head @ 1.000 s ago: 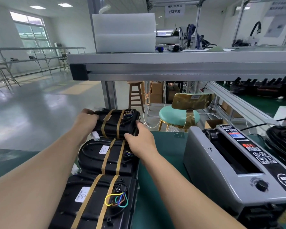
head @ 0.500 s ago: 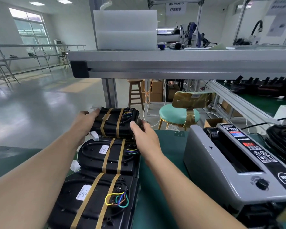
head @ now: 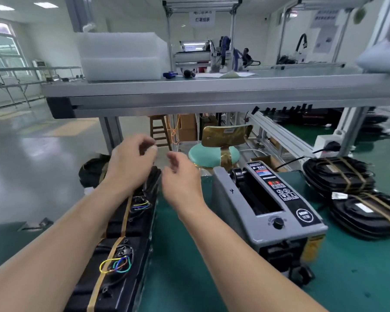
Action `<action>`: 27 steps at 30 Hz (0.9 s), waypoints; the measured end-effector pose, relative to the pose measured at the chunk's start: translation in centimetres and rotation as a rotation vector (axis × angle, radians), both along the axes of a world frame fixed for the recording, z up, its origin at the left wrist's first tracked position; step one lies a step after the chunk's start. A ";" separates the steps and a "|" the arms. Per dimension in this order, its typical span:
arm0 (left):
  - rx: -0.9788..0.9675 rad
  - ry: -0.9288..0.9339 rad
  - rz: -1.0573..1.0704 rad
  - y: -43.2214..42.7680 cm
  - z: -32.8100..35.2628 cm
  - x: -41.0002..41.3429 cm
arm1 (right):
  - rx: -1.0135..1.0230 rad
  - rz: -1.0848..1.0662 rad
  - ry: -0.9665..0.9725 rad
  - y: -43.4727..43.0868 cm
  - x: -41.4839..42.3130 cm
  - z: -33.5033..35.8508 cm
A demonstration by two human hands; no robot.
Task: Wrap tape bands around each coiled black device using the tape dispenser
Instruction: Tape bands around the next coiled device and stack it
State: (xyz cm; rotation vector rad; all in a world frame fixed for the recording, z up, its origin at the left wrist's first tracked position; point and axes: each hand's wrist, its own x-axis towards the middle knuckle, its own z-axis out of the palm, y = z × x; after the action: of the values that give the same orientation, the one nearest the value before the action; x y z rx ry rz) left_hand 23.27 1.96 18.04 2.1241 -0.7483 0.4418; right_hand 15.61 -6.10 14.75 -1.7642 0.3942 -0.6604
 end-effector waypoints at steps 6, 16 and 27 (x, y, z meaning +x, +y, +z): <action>-0.113 0.065 -0.172 -5.3 1.0 -6.9 | -0.063 -0.132 -0.110 -4.0 -5.2 2.6; -0.182 0.128 -0.342 -13.1 -0.2 -16.1 | -0.134 -0.221 -0.159 -11.9 -14.5 1.6; -0.033 0.742 -0.390 -25.5 -3.5 -23.1 | -0.131 -0.509 0.051 -23.2 -21.2 -8.0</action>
State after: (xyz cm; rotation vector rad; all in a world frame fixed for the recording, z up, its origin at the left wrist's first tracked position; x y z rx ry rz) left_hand 0.20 -23.51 14.56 1.8411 -0.6700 -0.5176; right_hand -5.56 -29.33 6.79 -1.8179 0.8674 -1.0177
